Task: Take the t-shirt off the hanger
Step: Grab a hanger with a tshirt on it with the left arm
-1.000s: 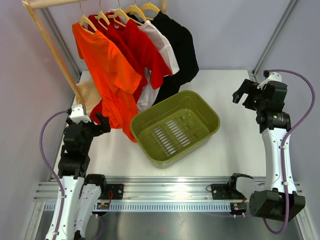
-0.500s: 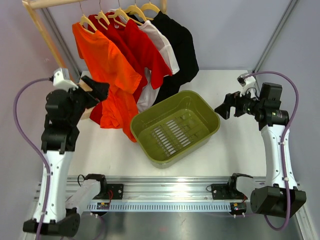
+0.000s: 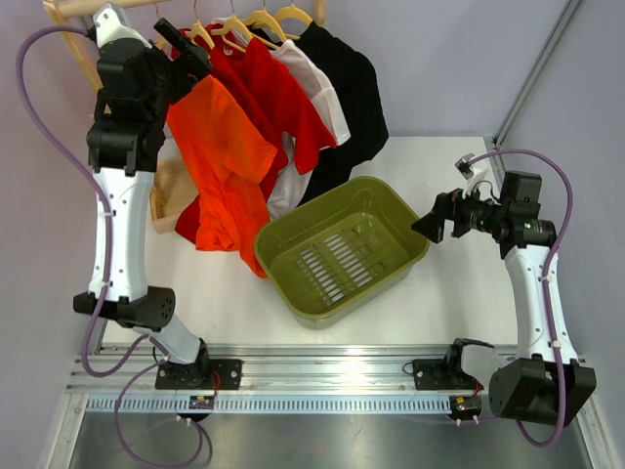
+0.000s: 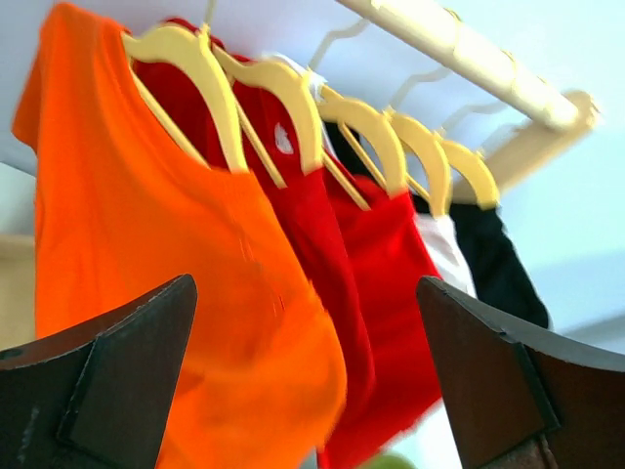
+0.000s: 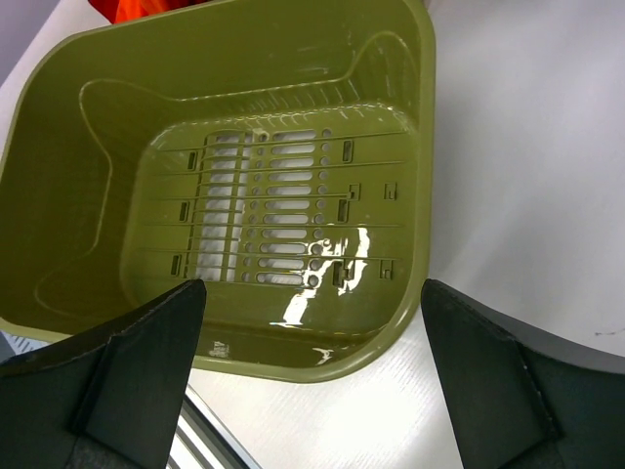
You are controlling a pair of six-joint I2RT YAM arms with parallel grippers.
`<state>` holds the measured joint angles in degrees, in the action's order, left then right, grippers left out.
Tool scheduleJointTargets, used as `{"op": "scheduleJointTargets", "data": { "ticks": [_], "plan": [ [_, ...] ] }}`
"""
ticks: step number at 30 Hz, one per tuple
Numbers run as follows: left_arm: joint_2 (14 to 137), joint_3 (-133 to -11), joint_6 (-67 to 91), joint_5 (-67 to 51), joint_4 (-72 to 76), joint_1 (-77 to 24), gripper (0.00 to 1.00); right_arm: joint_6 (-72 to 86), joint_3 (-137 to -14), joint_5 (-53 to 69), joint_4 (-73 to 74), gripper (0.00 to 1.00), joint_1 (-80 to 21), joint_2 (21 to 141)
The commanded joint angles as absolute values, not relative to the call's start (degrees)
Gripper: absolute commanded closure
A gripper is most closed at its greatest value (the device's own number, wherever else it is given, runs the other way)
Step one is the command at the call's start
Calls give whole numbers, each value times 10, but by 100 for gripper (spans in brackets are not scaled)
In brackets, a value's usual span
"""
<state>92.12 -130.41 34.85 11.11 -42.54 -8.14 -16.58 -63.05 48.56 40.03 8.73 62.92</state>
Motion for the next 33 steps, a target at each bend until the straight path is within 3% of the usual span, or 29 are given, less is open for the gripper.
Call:
{"op": "scheduleJointTargets", "data": {
  "ticks": [1, 14, 21, 33],
  "plan": [
    [967, -1353, 371, 171, -462, -63, 2, -154, -620, 519, 368, 0, 84, 615],
    [1057, -1391, 383, 175, -385, -43, 12, -152, -603, 533, 359, 1, 84, 619],
    [1085, -1391, 387, 174, -384, -31, 23, -160, -599, 528, 362, 0, 84, 617],
    [1069, -1371, 347, 168, -382, -3, 60, -163, -597, 526, 362, 1, 84, 620]
  ]
}}
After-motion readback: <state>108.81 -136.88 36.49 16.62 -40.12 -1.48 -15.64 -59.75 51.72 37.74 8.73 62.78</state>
